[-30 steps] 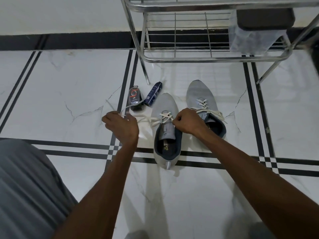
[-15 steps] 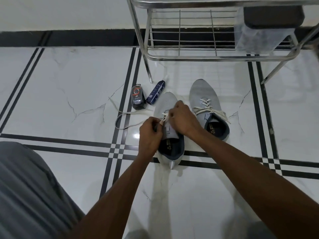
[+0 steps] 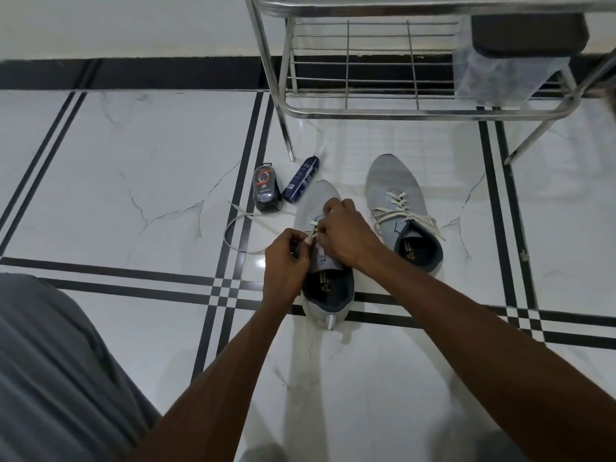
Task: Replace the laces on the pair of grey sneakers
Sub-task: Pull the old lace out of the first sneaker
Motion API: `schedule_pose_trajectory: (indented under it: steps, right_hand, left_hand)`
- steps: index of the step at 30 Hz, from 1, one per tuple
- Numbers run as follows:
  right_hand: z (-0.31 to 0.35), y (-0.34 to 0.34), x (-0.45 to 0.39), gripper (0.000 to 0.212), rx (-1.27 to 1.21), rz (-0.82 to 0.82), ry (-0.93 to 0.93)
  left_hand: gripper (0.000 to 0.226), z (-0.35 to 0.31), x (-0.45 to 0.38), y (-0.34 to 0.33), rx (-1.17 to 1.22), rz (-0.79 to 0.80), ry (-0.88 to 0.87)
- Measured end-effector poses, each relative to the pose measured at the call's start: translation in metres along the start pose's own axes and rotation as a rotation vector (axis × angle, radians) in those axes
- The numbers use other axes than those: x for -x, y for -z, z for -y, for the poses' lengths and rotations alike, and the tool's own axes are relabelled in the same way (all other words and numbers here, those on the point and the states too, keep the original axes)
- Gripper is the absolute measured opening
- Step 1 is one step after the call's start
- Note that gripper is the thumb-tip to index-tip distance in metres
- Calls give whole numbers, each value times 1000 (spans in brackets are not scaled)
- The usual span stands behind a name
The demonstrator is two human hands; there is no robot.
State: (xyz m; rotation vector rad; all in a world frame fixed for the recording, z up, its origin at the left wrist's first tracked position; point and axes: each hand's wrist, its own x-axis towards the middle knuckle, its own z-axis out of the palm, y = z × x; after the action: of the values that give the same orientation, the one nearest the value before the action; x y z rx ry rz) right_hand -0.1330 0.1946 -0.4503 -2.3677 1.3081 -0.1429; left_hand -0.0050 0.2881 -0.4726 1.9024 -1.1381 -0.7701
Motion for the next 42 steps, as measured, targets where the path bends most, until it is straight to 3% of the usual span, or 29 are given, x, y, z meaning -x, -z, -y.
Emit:
schedule_pose_trajectory:
  steps: [3, 5, 7, 13, 15, 17, 19, 21, 25, 29, 33, 35, 38, 42]
  right_hand:
    - [-29, 32, -8, 23, -196, -388, -351]
    - [-52, 58, -12, 19, -222, -524, -518]
    - [-56, 64, -12, 25, -129, -417, -465]
    - [0, 5, 0, 30, -15, 150, -79]
    - [-1, -4, 0, 29, 19, 150, -37]
    - [-11, -3, -1, 23, -65, 32, -77]
    - [-29, 12, -7, 21, -243, -231, -277]
    - [-47, 29, -12, 25, -235, -386, -453]
    - [-40, 41, -2, 59, -145, -171, -462]
    - [-12, 14, 7, 43, -235, 95, -415]
    - [-24, 10, 11, 10, -208, 86, -435]
    - [-23, 13, 13, 14, -230, 127, -422]
    - [-14, 14, 14, 16, -259, 178, -381]
    - [-12, 19, 13, 27, -263, 181, -354]
  left_hand:
    - [4, 0, -2, 0, 27, -12, 10]
    - [4, -2, -7, 0, 25, -11, 1]
    - [4, -2, -6, -1, 18, -7, 1]
    - [5, -5, -2, -5, 14, -2, -15]
    - [4, -8, -3, -6, 7, 1, -18]
    - [4, -8, -2, -5, -2, 0, -11]
    - [5, -8, -2, -5, 0, -9, 2]
    - [5, -10, -4, -4, -11, -20, -1]
    - [9, -9, -3, -8, -36, -19, 3]
    - [20, -16, -6, -8, -108, 0, -88]
    - [10, -10, -16, 1, -165, -53, -84]
    - [15, -6, -19, 3, -200, -52, -93]
    - [33, -13, -18, -5, -359, 42, -255]
    - [17, -21, -22, -16, -573, 85, -396]
